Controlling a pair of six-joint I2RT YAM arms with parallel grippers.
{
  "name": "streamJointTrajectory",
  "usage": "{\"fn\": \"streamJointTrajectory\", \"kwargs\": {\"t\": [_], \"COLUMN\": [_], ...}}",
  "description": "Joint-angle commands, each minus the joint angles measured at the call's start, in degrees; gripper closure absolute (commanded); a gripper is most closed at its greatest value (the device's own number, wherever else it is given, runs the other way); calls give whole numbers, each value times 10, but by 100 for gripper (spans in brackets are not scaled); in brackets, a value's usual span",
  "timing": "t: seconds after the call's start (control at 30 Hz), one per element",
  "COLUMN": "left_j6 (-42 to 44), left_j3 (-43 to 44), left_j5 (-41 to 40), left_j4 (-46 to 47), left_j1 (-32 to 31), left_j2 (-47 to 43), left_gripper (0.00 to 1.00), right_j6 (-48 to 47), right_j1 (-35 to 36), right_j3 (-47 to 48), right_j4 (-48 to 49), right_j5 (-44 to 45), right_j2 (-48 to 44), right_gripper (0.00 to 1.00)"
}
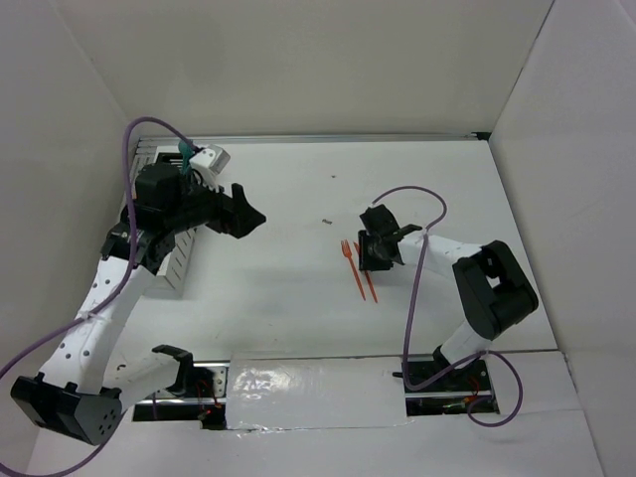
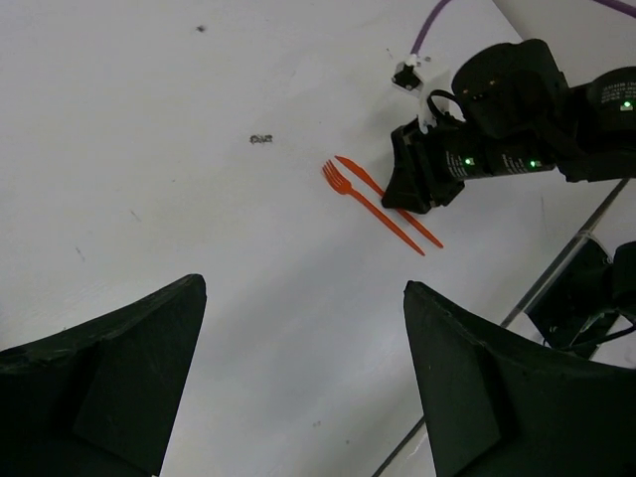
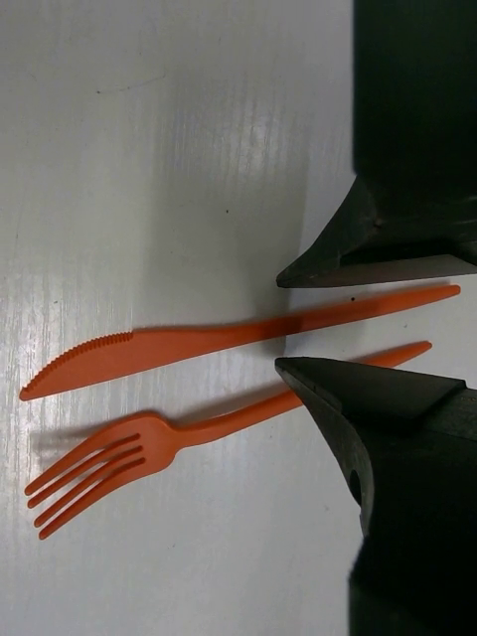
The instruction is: Sort the eating utensils into containers
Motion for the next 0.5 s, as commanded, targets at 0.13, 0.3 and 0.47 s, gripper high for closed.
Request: {"fn": "streamJointTrajectory", "kwargs": {"t": [0.13,0.3,0.47], "left_j6": [-22,-34,-47], "left_j3": [-13,-24,-37], "left_j5": [-34,-42,-42], "left_j4": [13,17,21], "left_j1": [-53,-75,-93], "left_j2": [10,27,39], "left_gripper": [6,6,6], "right_j6": [-6,-8,-45], "right_j1": [19,26,33], "right_j3": [20,71,97], "right_j4": [3,-44,-44], "right_j5": [24,36,10], "right_j2": [-5,-10,-37], "right_gripper": [58,52,48]}}
